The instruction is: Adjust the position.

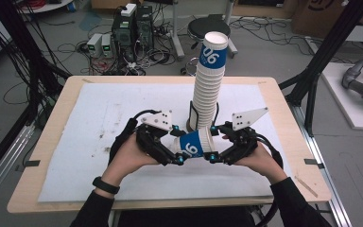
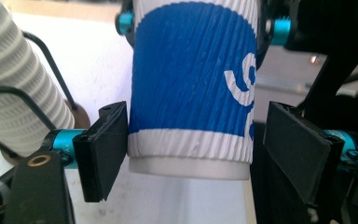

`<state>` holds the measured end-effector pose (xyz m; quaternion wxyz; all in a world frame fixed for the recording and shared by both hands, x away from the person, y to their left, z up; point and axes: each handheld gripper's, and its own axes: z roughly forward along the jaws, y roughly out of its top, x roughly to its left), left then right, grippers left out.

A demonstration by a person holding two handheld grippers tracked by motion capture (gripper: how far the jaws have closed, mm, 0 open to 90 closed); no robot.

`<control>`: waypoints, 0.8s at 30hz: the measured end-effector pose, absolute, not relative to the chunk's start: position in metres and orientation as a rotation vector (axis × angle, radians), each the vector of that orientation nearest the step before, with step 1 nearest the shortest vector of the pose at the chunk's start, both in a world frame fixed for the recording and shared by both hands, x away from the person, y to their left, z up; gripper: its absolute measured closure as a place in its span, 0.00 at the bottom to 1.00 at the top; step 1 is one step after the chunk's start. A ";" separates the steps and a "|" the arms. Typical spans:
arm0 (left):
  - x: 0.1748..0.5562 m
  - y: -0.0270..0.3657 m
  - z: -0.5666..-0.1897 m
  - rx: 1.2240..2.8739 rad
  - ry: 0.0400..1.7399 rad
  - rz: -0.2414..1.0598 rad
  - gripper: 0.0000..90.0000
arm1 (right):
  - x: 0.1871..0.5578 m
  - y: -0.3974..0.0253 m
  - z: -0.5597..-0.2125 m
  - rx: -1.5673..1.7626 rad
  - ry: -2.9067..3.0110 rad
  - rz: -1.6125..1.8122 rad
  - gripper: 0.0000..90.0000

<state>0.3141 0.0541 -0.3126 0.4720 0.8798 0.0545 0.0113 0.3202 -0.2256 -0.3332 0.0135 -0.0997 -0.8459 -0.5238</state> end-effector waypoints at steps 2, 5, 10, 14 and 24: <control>0.313 0.050 -0.315 2.182 0.137 0.030 0.25 | 0.319 -0.224 -0.333 -0.314 -2.650 -1.608 0.21; 0.314 0.047 -0.319 2.210 0.142 0.029 0.27 | 0.319 -0.224 -0.333 -0.298 -2.659 -1.611 0.21; 0.317 0.047 -0.323 2.186 0.134 0.015 0.32 | 0.319 -0.224 -0.332 -0.308 -2.652 -1.624 0.19; 0.319 0.052 -0.323 2.121 0.120 0.011 0.32 | 0.319 -0.226 -0.330 -0.328 -2.612 -1.681 0.18; 0.320 0.061 -0.318 2.005 0.099 0.023 0.32 | 0.318 -0.233 -0.324 -0.332 -2.543 -1.781 0.18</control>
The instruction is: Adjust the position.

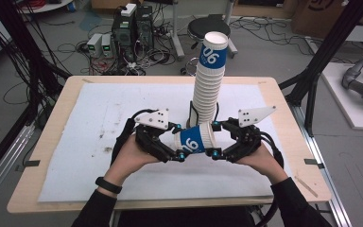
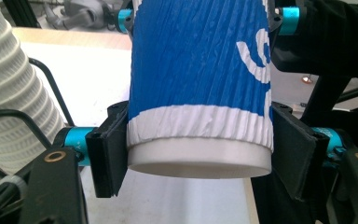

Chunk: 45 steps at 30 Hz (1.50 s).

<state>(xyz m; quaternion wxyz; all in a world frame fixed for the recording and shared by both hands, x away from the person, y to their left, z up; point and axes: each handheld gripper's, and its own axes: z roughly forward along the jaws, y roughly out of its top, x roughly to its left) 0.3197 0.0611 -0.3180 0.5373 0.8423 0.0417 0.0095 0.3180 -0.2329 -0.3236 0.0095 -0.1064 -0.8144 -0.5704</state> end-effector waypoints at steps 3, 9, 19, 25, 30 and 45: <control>0.321 0.064 -0.317 1.996 0.104 0.040 0.32 | 0.319 -0.234 -0.323 -0.342 -2.537 -1.792 0.18; 0.322 0.069 -0.317 1.976 0.125 0.052 0.32 | 0.320 -0.239 -0.322 -0.369 -2.537 -1.824 0.18; 0.323 0.074 -0.318 1.819 0.151 0.036 0.32 | 0.322 -0.238 -0.326 -0.420 -2.429 -1.858 0.18; 0.323 0.071 -0.322 1.790 0.154 0.025 0.32 | 0.323 -0.234 -0.327 -0.408 -2.296 -1.919 0.18; 0.323 0.065 -0.326 1.815 0.141 0.022 0.32 | 0.325 -0.238 -0.326 -0.418 -2.216 -1.968 0.20; 0.318 0.048 -0.330 2.050 0.128 0.047 0.26 | 0.319 -0.231 -0.319 -0.355 -2.479 -1.820 0.26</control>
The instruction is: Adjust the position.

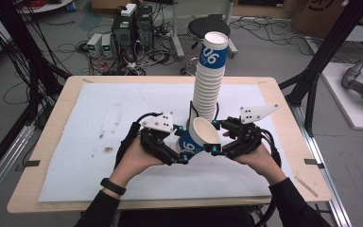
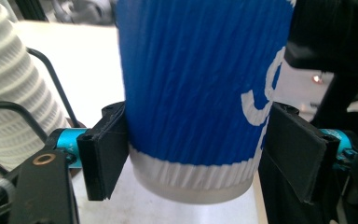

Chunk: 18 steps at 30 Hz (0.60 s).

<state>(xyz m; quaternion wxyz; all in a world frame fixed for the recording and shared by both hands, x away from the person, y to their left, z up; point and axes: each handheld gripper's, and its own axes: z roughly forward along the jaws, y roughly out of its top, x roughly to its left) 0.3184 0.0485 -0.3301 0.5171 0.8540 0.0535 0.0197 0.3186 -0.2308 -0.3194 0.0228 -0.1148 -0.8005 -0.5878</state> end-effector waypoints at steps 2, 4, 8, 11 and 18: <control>0.317 0.045 -0.331 2.076 0.124 0.051 0.26 | 0.317 -0.228 -0.317 -0.342 -2.541 -1.775 0.26; 0.317 0.040 -0.334 2.118 0.118 0.054 0.29 | 0.315 -0.226 -0.315 -0.326 -2.573 -1.747 0.26; 0.316 0.038 -0.336 2.113 0.108 0.057 0.33 | 0.312 -0.224 -0.313 -0.324 -2.584 -1.746 0.22; 0.317 0.039 -0.337 2.071 0.108 0.054 0.33 | 0.313 -0.225 -0.315 -0.339 -2.535 -1.799 0.20; 0.321 0.047 -0.342 1.889 0.143 0.014 0.33 | 0.315 -0.228 -0.319 -0.367 -2.409 -1.891 0.20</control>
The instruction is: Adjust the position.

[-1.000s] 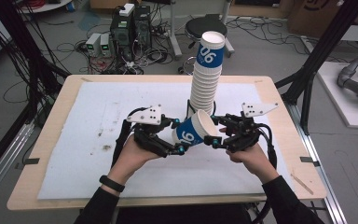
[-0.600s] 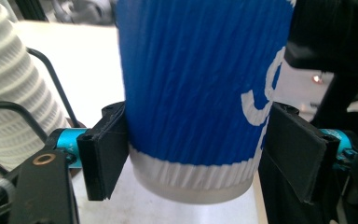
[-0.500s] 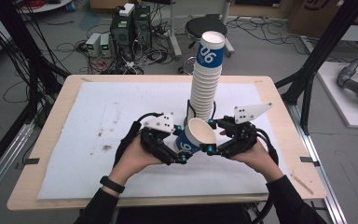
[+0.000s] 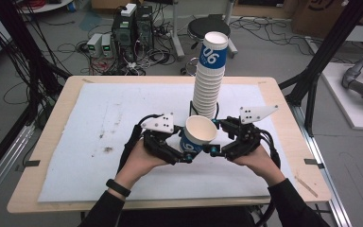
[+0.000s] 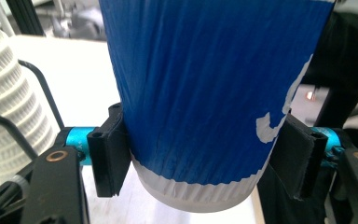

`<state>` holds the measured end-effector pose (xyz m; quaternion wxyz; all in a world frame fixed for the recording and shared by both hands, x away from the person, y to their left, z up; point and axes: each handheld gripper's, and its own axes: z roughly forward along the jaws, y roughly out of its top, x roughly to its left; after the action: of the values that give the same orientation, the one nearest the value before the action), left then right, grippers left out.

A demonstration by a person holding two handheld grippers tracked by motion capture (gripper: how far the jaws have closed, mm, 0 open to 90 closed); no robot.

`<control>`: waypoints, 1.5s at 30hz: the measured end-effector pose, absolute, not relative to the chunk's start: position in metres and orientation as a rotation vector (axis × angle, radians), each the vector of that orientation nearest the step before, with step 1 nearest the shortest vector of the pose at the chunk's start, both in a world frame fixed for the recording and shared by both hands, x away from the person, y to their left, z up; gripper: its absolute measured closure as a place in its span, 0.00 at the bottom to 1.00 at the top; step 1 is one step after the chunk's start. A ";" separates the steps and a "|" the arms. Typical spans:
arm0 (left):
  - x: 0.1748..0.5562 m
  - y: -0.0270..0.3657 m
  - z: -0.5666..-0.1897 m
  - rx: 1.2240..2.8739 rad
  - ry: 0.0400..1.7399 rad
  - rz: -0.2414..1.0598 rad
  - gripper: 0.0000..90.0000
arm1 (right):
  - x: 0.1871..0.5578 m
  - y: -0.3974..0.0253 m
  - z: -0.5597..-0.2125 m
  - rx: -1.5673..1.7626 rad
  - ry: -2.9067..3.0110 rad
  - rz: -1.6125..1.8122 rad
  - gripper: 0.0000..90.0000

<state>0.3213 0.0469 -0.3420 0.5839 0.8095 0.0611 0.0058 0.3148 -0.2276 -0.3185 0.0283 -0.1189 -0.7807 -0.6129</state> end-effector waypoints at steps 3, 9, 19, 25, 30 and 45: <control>0.320 0.045 -0.343 1.883 0.140 0.015 0.33 | 0.315 -0.227 -0.318 -0.377 -2.366 -1.933 0.20; 0.319 0.039 -0.346 1.862 0.139 0.002 0.33 | 0.316 -0.226 -0.320 -0.395 -2.291 -1.963 0.19; 0.319 0.035 -0.350 1.843 0.146 -0.023 0.33 | 0.315 -0.224 -0.321 -0.390 -2.313 -1.984 0.20; 0.319 0.033 -0.352 1.835 0.156 -0.049 0.33 | 0.313 -0.223 -0.321 -0.380 -2.332 -1.989 0.23; 0.318 0.032 -0.349 1.830 0.181 -0.071 0.22 | 0.313 -0.222 -0.320 -0.364 -2.361 -1.984 0.24; 0.318 0.035 -0.341 1.777 0.217 -0.098 0.21 | 0.309 -0.217 -0.321 -0.341 -2.379 -1.988 0.24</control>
<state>0.3180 0.0354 -0.3406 0.6242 0.7743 0.0944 -0.0425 0.3093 -0.2173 -0.3206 0.0111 -0.1093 -0.7627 -0.6374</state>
